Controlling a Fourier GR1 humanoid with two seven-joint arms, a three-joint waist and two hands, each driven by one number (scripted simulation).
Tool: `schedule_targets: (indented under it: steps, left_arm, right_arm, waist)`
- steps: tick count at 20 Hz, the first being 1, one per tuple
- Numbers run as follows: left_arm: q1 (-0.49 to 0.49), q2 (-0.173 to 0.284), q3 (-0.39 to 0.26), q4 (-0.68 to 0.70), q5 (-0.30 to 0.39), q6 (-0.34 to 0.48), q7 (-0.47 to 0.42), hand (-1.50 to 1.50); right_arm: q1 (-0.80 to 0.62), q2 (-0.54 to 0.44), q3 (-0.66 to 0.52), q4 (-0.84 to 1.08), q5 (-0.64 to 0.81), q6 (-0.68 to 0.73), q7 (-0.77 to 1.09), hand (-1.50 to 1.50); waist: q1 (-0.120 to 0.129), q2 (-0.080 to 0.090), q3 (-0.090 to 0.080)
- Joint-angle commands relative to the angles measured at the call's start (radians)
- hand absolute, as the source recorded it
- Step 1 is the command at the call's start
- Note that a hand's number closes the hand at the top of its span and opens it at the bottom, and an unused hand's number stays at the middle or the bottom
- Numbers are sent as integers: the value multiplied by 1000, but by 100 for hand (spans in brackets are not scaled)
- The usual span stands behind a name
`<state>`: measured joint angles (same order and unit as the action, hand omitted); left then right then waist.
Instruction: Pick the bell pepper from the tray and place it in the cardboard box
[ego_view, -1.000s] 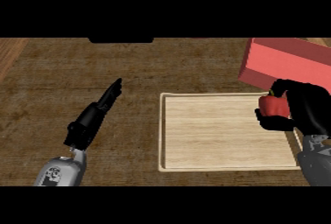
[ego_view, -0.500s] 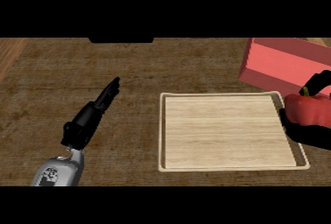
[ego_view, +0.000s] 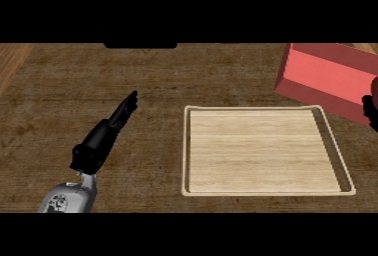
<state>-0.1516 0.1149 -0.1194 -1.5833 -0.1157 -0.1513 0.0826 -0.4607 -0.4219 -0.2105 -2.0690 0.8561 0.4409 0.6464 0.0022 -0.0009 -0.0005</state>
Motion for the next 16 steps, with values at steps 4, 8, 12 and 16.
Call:
schedule_targets:
  steps: [4,8,12,16]
  left_arm:
    - [-69,-10,20,105,-20,-2,-38,0]
    - [-52,1,34,30,16,-35,31,0]
    - [-140,-8,68,95,19,-29,27,0]
    - [-56,-30,5,-12,-11,-25,69,0]
  right_arm:
    - [-166,-96,-107,322,-11,-103,-122,150]
    - [-289,-136,-114,473,-31,-92,-119,150]
    - [-252,-141,-155,579,-43,-187,-216,150]
    - [-334,-122,-87,737,54,-301,-204,150]
  waist:
    - [4,5,0]
    - [12,4,0]
    - [4,5,1]
    - [13,4,1]
